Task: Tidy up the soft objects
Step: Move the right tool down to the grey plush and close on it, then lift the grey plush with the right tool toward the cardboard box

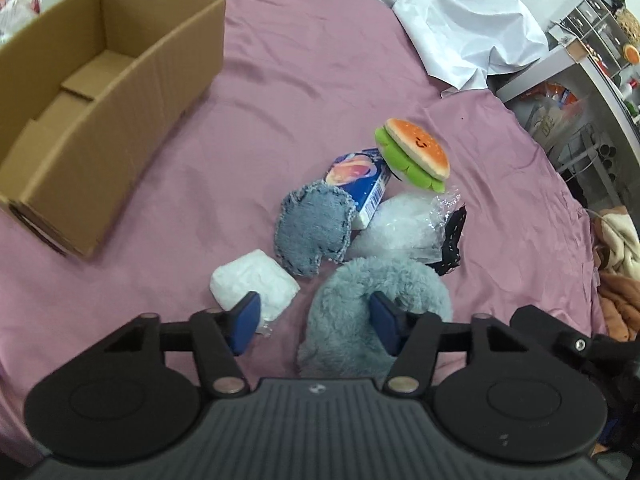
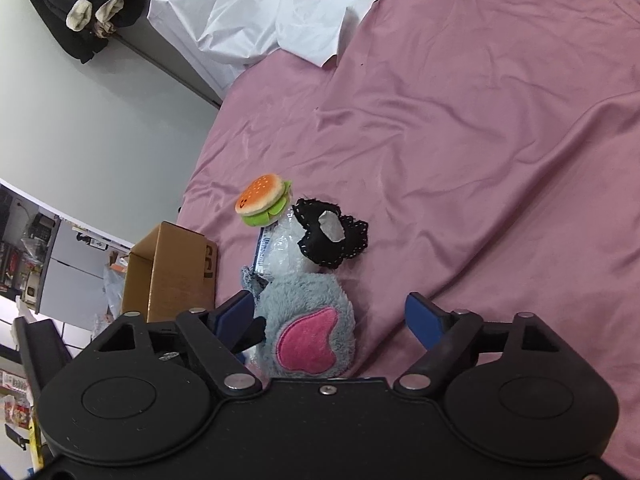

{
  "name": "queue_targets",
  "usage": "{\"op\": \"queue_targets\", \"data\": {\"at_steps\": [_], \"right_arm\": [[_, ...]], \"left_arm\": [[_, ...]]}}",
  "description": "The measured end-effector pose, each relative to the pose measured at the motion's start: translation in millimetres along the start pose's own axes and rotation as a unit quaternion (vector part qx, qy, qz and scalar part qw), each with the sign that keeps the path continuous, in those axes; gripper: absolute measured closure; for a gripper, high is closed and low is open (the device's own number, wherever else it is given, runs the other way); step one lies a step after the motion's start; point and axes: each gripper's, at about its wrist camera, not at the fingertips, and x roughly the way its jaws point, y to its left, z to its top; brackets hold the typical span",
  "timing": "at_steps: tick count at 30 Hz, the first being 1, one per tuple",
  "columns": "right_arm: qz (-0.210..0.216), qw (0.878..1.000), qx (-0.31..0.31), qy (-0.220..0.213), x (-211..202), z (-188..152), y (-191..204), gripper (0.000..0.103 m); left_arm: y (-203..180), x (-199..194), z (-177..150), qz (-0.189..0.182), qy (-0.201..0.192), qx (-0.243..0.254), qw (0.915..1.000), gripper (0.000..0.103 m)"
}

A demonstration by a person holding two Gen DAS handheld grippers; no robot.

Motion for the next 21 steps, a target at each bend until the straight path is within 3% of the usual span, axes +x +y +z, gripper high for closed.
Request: {"op": "queue_targets", "data": {"at_steps": [5, 18, 21], "right_arm": [[0.015, 1.0, 0.01, 0.011, 7.3, 1.7, -2.0, 0.028], [-0.002, 0.999, 0.036, 0.041, 22.5, -1.7, -10.2, 0.044], [-0.018, 0.997, 0.032, 0.073, 35.4, -8.5, -9.2, 0.066]], "left_arm": [[-7.5, 4.3, -2.3, -0.038, 0.015, -0.01, 0.9991, 0.073], [-16.8, 0.7, -8.3, -0.05, 0.02, -0.021, 0.9983, 0.074], [-17.3, 0.1, -9.3, -0.052, 0.02, -0.018, 0.9983, 0.074]]}}
